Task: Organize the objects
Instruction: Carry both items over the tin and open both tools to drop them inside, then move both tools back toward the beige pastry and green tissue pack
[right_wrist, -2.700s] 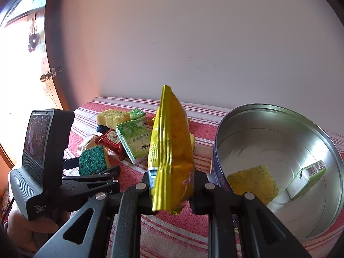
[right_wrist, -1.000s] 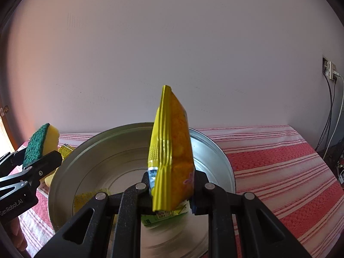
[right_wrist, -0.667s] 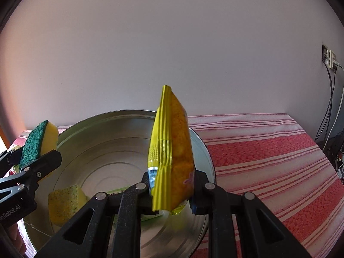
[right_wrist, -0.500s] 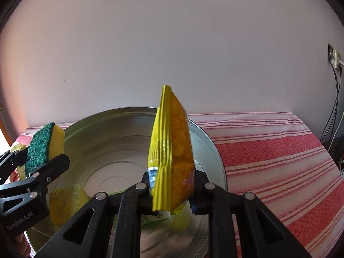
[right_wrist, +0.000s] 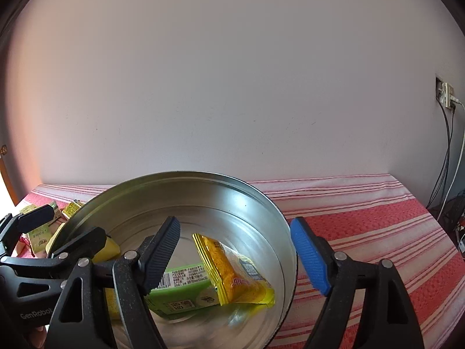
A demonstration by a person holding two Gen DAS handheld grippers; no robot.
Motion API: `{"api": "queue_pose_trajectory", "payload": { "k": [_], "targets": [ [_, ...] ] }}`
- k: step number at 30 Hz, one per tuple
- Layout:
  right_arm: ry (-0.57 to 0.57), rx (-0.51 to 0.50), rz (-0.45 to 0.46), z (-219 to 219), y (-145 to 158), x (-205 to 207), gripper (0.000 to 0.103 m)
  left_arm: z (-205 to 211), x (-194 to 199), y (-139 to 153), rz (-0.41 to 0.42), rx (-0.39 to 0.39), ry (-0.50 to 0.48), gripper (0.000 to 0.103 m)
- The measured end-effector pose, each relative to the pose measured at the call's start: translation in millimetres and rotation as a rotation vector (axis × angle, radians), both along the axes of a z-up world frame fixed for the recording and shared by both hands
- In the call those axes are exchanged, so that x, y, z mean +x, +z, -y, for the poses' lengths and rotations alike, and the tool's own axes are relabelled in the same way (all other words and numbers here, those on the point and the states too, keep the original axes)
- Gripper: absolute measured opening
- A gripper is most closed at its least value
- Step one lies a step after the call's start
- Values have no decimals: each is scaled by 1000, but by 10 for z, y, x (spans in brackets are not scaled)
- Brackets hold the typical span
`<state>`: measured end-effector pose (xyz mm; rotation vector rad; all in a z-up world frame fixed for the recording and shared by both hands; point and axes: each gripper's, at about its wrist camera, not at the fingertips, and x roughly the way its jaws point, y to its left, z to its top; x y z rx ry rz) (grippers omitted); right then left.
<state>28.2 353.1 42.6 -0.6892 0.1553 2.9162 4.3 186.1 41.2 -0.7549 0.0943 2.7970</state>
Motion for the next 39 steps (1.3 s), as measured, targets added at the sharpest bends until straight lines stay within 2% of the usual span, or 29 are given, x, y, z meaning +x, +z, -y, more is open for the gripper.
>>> {"api": "queue_pose_trajectory", "payload": {
  "k": [3,6,11,16,22,25,32,39],
  "targets": [
    [-13,-20,-12,30,16,22,82,62,81,46,-52,-5,25,102],
    [-85,-21,-85,-110,37,77,82,224,65,22,-95,-18,75,102],
    [-219,-111,-216,-277,154,349,82,428,68,-25,-85,1,130,102],
    [-253,-170,-213,-335,123,357,82,449,105,-76,-91,-25,148,102],
    [-285,-148,-225,-245,109,440,82,530,206,-124,-100,-37,174,102],
    [-289,-171,-235,-226,88,488,82,574,215,-131,-94,-38,176,102],
    [-309,-117,-261,-24,67,549,82,741,280,-148,-92,-44,181,102],
    [-321,-146,-331,214,103,808,82,969,276,-177,-62,-36,180,102]
  ]
}}
